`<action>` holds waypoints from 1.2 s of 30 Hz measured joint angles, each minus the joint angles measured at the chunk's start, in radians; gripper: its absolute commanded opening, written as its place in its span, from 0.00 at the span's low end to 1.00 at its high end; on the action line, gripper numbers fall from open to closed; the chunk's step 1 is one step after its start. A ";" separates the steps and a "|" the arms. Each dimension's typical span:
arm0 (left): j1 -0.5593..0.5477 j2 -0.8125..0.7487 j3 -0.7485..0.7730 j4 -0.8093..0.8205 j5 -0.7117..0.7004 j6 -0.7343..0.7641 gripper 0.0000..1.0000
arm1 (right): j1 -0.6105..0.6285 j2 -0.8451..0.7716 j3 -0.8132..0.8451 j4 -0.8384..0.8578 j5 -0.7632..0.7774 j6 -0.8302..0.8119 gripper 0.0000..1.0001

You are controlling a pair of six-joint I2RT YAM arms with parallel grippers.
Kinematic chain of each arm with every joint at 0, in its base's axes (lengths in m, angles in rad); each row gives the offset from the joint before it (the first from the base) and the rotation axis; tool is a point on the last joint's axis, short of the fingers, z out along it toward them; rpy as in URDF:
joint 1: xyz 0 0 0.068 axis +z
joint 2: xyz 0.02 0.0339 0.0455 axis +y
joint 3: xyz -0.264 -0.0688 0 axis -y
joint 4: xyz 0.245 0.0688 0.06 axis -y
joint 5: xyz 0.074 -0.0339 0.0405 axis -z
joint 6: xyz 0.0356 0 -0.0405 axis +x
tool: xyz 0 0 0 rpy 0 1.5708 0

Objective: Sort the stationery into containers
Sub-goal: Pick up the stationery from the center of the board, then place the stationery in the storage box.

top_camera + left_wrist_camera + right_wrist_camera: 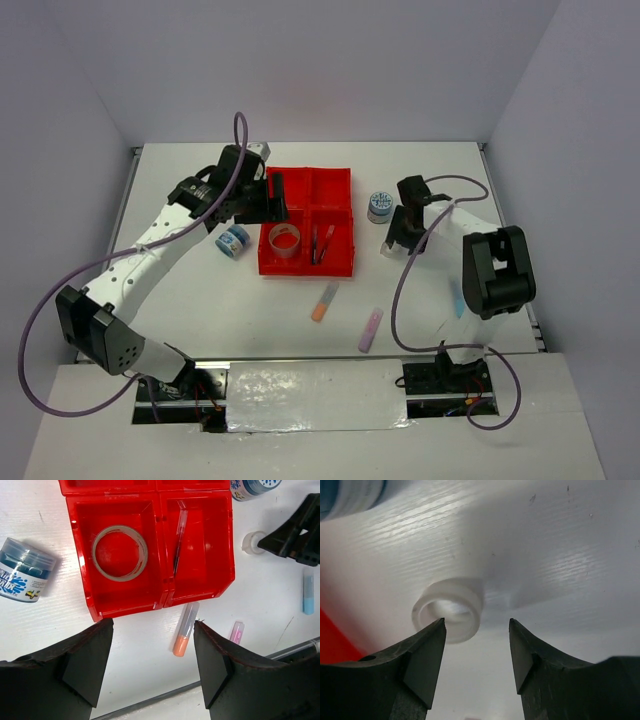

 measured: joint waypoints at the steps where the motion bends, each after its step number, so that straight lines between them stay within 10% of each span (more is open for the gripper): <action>1: 0.002 -0.003 0.000 -0.002 0.003 0.003 0.77 | -0.006 0.022 0.003 0.008 -0.001 -0.004 0.59; 5: 0.009 -0.008 0.000 -0.003 0.015 0.008 0.77 | -0.016 0.100 0.036 0.000 0.002 -0.026 0.48; 11: 0.024 -0.009 0.000 -0.019 0.025 0.030 0.78 | -0.030 0.108 0.045 -0.010 0.013 -0.040 0.00; 18: 0.085 -0.016 0.011 -0.048 0.005 0.034 0.76 | 0.025 0.008 0.047 -0.013 -0.012 0.011 0.00; 24: 0.306 -0.056 0.006 -0.107 -0.071 0.028 0.83 | 0.307 -0.162 0.241 0.003 -0.007 0.082 0.00; 36: 0.479 -0.154 -0.097 -0.119 -0.048 0.061 0.99 | 0.579 0.312 0.722 -0.055 -0.001 0.086 0.00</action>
